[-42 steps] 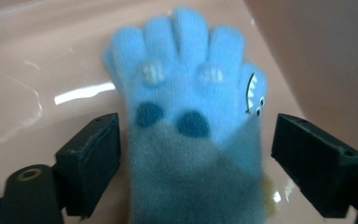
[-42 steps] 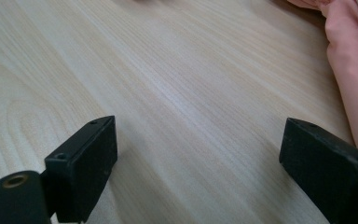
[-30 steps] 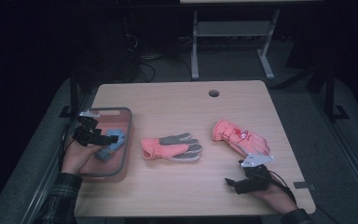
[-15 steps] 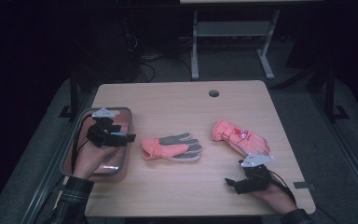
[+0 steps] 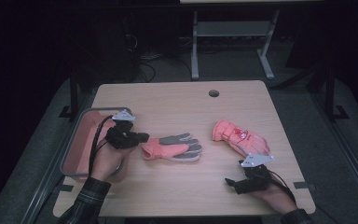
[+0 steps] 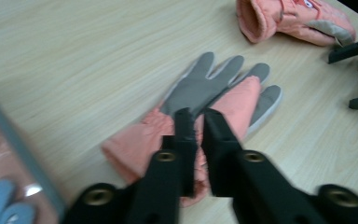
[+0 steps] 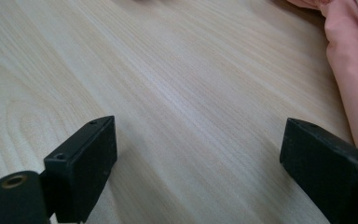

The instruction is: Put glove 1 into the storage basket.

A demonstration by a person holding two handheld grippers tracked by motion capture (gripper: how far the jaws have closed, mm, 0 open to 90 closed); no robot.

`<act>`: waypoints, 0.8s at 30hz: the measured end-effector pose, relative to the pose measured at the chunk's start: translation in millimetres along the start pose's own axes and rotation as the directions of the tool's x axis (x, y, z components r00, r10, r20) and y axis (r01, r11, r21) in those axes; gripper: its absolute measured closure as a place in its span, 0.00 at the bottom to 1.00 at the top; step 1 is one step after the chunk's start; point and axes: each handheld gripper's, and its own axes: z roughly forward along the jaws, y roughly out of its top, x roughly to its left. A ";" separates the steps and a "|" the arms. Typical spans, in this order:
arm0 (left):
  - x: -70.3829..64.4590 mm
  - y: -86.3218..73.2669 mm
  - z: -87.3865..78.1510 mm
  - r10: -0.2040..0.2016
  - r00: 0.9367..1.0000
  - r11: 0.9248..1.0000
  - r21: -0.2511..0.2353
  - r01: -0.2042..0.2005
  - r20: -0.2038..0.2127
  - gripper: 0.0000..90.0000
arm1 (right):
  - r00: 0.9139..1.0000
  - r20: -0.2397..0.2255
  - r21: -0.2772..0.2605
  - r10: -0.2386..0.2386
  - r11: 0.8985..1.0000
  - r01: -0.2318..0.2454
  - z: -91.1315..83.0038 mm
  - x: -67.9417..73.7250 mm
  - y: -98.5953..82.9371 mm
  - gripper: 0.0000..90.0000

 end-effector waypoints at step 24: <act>-17.2 15.2 81.9 0.054 0.997 0.995 0.088 -0.050 -0.048 1.00 | 1.000 0.000 -0.001 0.000 1.000 0.000 0.1 0.0 0.0 0.12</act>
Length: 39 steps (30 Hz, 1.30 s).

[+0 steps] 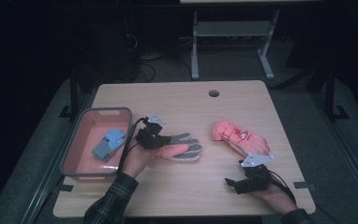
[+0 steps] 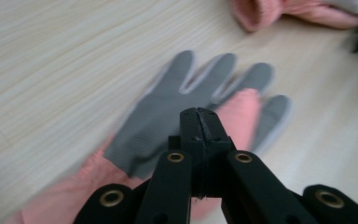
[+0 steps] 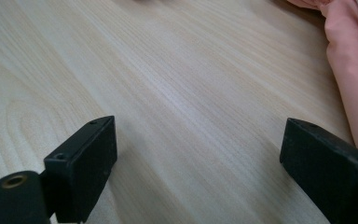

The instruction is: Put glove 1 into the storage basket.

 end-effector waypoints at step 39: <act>2.1 -18.2 29.2 -0.078 0.997 0.988 0.130 0.081 -0.024 1.00 | 1.000 -0.001 -0.005 -0.007 1.000 0.007 0.4 -0.3 -0.1 0.12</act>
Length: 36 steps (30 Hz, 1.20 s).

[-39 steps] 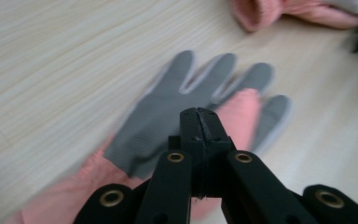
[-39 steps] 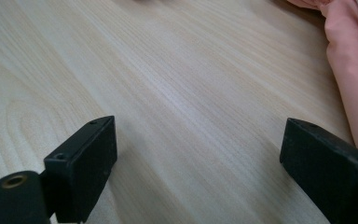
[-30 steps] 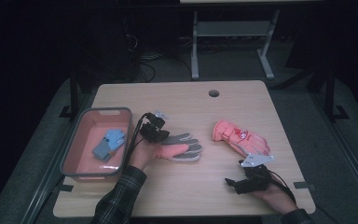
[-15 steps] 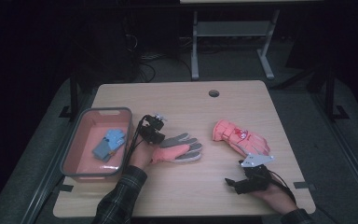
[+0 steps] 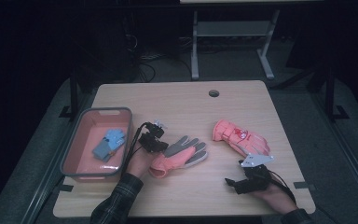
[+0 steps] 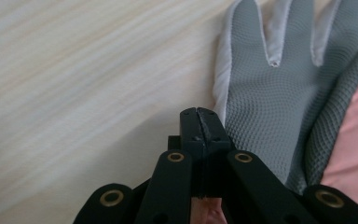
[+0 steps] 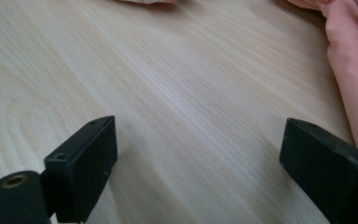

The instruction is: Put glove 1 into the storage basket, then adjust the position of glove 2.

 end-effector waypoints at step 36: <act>-45.0 0.4 10.0 0.132 0.973 0.991 -0.059 -0.123 0.190 0.98 | 1.000 0.003 0.067 -0.010 0.998 0.010 -2.5 0.5 7.8 0.17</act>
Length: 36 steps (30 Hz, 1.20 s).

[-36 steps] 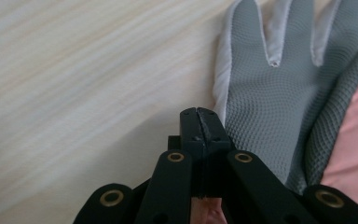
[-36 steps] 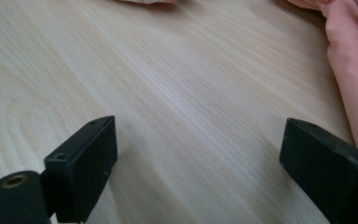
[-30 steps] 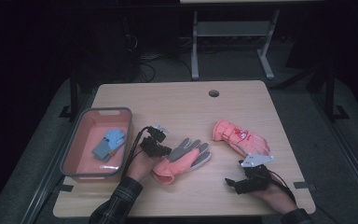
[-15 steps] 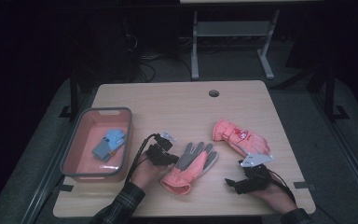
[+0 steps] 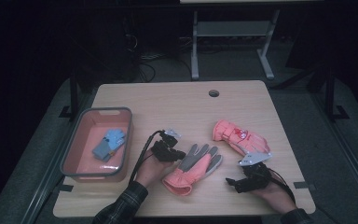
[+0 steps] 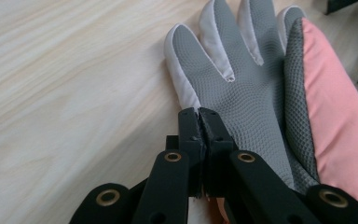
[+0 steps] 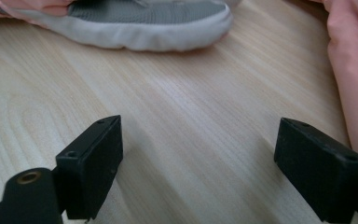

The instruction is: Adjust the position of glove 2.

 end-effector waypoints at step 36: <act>11.4 88.8 74.3 0.149 0.985 0.986 -0.090 -0.141 0.088 0.77 | 1.000 -0.016 -0.012 -0.002 1.000 0.002 -0.1 0.9 -2.1 0.17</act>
